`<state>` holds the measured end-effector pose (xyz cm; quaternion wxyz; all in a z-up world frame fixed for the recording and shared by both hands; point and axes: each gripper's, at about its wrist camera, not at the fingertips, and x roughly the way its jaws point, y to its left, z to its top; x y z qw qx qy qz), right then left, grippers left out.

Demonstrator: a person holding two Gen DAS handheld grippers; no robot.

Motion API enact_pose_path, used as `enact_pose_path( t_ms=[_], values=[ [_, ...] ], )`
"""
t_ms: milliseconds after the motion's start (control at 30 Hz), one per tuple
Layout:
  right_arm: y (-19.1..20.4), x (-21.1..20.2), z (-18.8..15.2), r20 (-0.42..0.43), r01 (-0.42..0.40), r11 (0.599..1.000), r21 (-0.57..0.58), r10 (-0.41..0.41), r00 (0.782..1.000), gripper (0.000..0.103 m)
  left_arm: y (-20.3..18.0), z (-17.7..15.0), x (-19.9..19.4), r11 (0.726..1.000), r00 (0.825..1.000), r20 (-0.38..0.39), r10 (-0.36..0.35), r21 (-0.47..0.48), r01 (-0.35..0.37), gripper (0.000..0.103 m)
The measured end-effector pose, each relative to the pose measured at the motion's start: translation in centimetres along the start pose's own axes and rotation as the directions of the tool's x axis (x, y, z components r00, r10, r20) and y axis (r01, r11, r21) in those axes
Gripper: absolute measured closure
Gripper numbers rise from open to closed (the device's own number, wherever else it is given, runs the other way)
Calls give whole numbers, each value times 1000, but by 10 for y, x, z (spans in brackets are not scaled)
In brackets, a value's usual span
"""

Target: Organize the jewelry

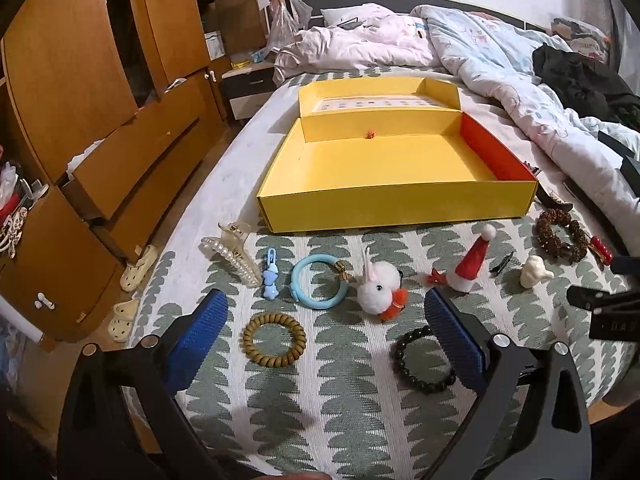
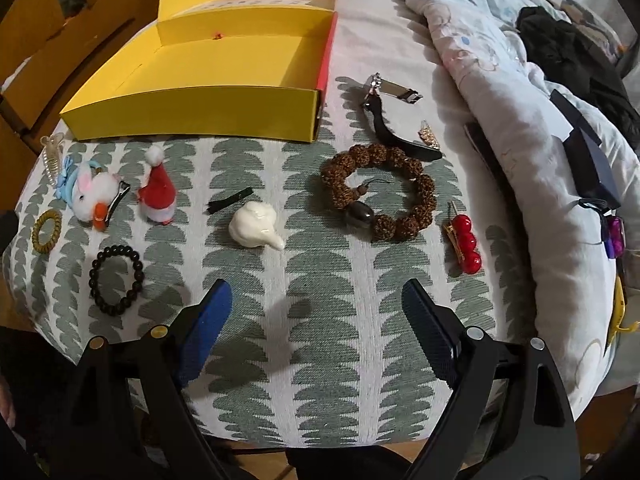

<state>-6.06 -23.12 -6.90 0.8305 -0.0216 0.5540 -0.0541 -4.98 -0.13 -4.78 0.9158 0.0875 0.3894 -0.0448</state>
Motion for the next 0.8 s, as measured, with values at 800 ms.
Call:
enact_pose_path(
  t_ms=[800],
  values=[
    [2, 6, -7, -21, 0, 1000, -20, -1, 1000, 15, -15, 2, 6, 1000, 1000, -16, -12, 20, 12, 6]
  ],
)
